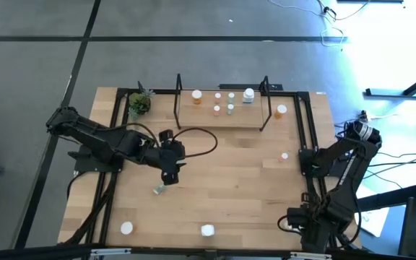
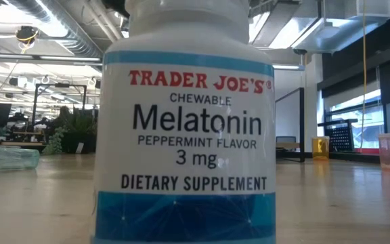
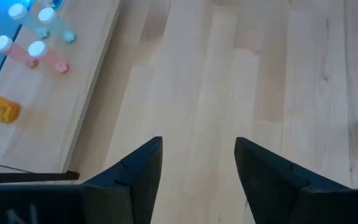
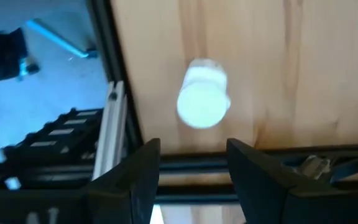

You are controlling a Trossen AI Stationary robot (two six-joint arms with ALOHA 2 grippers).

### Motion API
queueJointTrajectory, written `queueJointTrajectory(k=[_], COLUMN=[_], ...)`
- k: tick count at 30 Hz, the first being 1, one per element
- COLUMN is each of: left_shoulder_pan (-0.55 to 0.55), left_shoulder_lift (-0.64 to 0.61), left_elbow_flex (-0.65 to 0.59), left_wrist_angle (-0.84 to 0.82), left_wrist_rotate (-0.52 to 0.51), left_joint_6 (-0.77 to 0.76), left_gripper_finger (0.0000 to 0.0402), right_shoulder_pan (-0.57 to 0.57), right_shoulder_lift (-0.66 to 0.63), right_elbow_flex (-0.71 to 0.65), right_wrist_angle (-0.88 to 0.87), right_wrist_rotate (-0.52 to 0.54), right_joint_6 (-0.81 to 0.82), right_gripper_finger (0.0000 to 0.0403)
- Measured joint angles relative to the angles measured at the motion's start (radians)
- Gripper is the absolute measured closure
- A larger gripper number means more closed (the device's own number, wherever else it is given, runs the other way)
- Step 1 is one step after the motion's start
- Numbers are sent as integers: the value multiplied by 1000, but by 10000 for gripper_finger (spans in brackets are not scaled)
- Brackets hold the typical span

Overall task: Pick and place medicine bottles onto shelf by color
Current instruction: Put the right white pill bottle on the shelf aligned with the white bottle

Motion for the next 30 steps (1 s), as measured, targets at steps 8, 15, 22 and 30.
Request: queueJointTrajectory(k=[8,15,22,30], left_shoulder_pan=[0,6,5,5], left_shoulder_lift=[0,0,0,0], left_elbow_flex=[0,0,0,0], left_wrist_angle=[4,11,10,10], left_wrist_rotate=[0,-1,0,0], left_joint_6=[1,30,29,28], left_gripper_finger=[207,207,207,207], right_shoulder_pan=[0,3,2,2], right_shoulder_lift=[38,60,61,61], right_elbow_flex=[0,0,0,0], right_wrist_angle=[8,14,15,15], right_wrist_rotate=[92,83,81,81], right_joint_6=[-2,-1,2,2], right_gripper_finger=[216,216,216,216])
